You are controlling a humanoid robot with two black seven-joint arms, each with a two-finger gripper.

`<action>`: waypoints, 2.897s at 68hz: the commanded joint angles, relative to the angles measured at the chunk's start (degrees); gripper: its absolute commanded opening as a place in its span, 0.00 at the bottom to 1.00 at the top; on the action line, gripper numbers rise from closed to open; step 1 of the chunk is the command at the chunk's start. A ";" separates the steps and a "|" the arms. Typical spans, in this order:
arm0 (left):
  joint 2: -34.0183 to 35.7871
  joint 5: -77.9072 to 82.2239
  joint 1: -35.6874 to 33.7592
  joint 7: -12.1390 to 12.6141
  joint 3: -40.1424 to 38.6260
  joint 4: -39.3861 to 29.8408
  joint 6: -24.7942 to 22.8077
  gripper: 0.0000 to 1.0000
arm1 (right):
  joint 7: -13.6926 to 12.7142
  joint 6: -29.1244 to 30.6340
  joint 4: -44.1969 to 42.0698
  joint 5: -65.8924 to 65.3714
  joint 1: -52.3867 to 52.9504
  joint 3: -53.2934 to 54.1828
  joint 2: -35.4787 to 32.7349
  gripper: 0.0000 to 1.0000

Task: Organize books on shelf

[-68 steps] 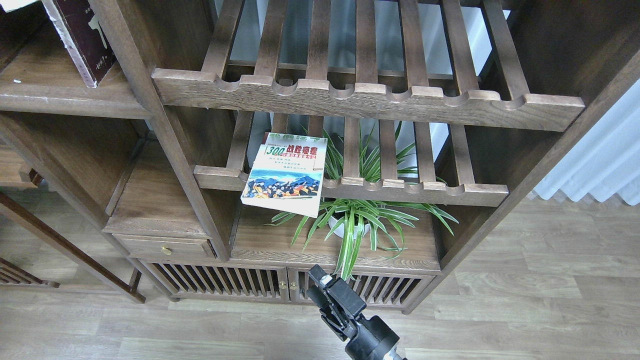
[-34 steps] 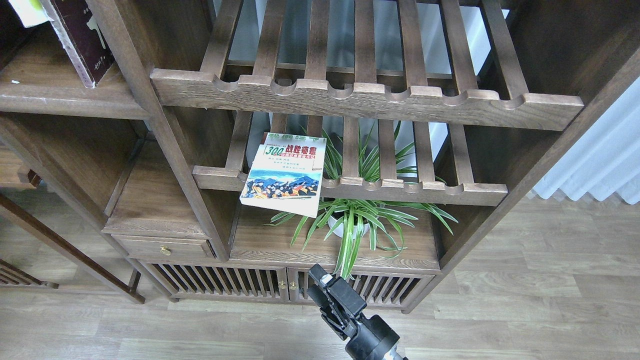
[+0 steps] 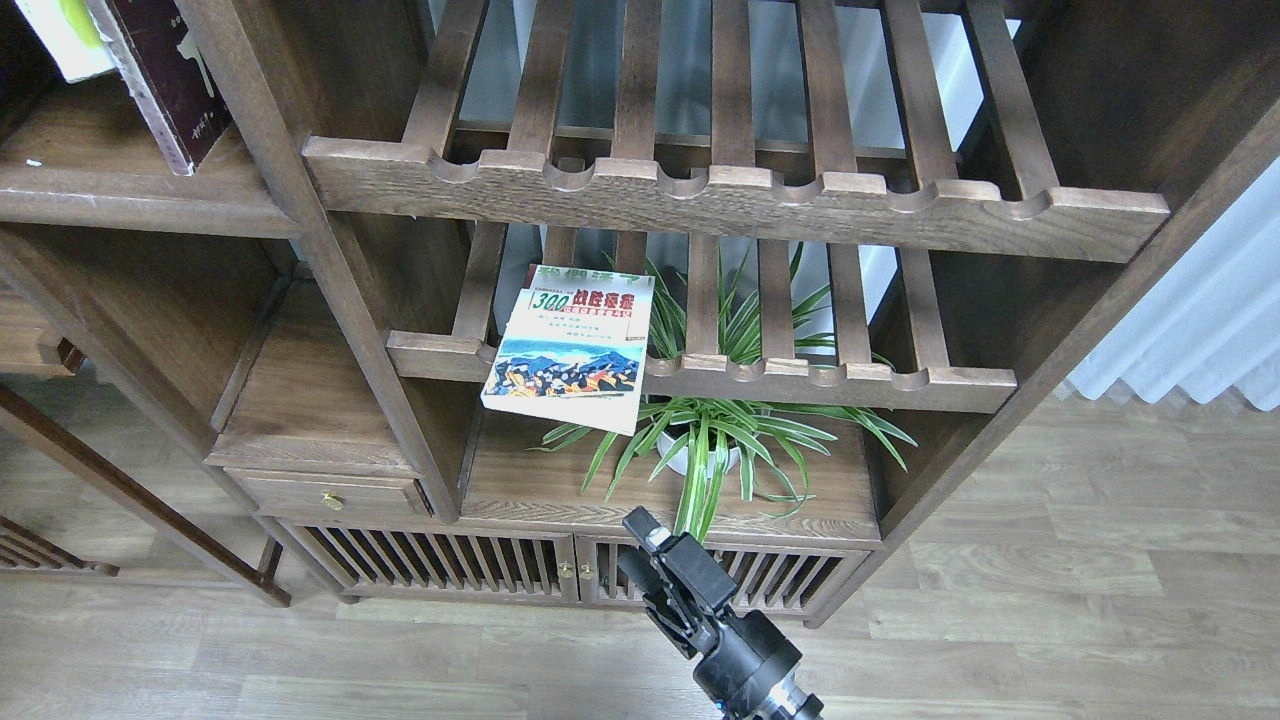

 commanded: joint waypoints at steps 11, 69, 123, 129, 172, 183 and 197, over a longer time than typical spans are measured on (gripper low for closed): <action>1.12 0.00 -1.58 14.24 -1.51 -1.13 0.00 0.07 | 0.00 0.00 -0.09 0.61 0.52 0.00 0.00 0.91; 3.23 1.06 -5.28 15.83 -0.02 -2.27 0.00 0.58 | -0.09 0.00 -0.26 0.96 0.61 0.00 0.00 0.91; 9.56 0.80 15.19 15.56 -18.65 -21.95 0.00 0.64 | -0.09 0.00 -1.06 1.23 1.66 0.00 0.00 0.92; 9.47 0.80 21.16 15.56 -23.30 -27.05 0.00 0.64 | -0.09 0.00 -1.23 1.23 1.66 -0.09 0.00 0.94; -0.55 0.62 52.29 15.74 -44.05 -47.62 0.00 0.65 | 0.00 0.00 -2.90 1.23 1.75 -0.09 0.00 0.98; -4.85 0.62 57.74 15.83 -47.04 -49.56 0.00 0.65 | -0.09 0.00 -2.90 2.63 1.66 -0.79 0.00 0.99; -10.91 0.62 63.63 15.83 -49.50 -49.73 0.00 0.73 | 0.00 0.00 -3.87 2.63 1.75 -0.53 0.00 0.99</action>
